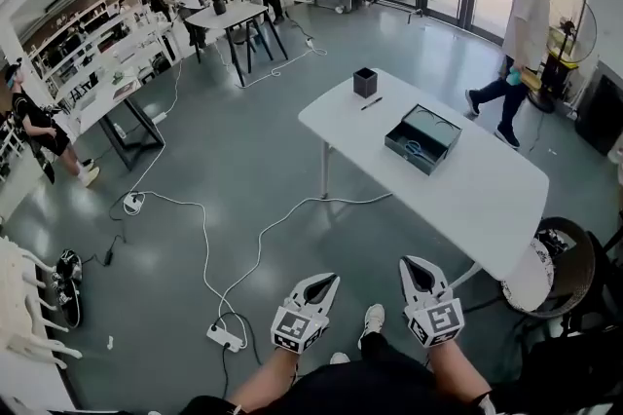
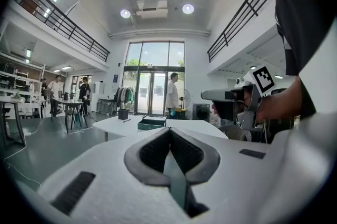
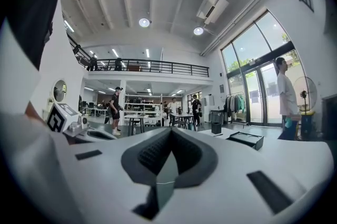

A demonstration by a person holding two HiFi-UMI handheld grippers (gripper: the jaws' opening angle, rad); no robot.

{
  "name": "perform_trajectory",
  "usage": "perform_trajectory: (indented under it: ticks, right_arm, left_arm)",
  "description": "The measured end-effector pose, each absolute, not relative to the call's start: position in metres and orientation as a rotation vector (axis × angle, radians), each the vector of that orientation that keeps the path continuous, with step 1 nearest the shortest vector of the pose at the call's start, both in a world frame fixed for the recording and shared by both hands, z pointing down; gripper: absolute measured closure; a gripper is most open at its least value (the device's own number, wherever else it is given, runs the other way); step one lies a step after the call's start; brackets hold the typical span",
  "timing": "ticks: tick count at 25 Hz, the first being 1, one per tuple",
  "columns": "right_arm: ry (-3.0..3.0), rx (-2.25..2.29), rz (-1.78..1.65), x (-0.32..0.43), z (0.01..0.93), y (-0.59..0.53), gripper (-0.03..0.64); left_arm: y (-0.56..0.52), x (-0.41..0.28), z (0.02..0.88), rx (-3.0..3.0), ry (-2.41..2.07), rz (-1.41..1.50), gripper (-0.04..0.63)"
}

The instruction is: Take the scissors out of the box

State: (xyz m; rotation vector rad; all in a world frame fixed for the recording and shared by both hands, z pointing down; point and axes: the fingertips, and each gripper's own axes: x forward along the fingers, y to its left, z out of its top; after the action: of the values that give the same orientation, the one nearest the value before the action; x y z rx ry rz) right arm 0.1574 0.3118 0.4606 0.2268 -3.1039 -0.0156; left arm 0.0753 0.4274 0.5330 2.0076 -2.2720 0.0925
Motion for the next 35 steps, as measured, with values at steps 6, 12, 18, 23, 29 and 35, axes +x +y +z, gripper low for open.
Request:
perform_trajectory:
  ticks: [6, 12, 18, 23, 29, 35]
  right_arm:
    - [-3.118, 0.197, -0.027, 0.117, 0.455, 0.273, 0.612]
    - [-3.126, 0.163, -0.052, 0.083, 0.448, 0.226, 0.612]
    - [-3.122, 0.152, -0.038, 0.063, 0.445, 0.17, 0.612]
    - [-3.123, 0.151, -0.013, 0.051, 0.448, 0.128, 0.612]
    - [-3.104, 0.156, 0.041, 0.038, 0.459, 0.094, 0.612]
    - [-3.098, 0.163, 0.034, 0.018, 0.469, 0.063, 0.612]
  left_arm:
    - [0.387, 0.035, 0.518, 2.009, -2.311, 0.112, 0.583]
    - [0.338, 0.009, 0.51, 2.013, -2.328, 0.13, 0.583]
    - [0.286, -0.009, 0.507, 1.999, -2.326, 0.126, 0.583]
    - [0.249, -0.023, 0.512, 1.988, -2.319, 0.151, 0.583]
    - [0.219, -0.043, 0.525, 1.957, -2.309, 0.152, 0.583]
    - [0.181, -0.069, 0.532, 1.981, -2.299, 0.145, 0.583]
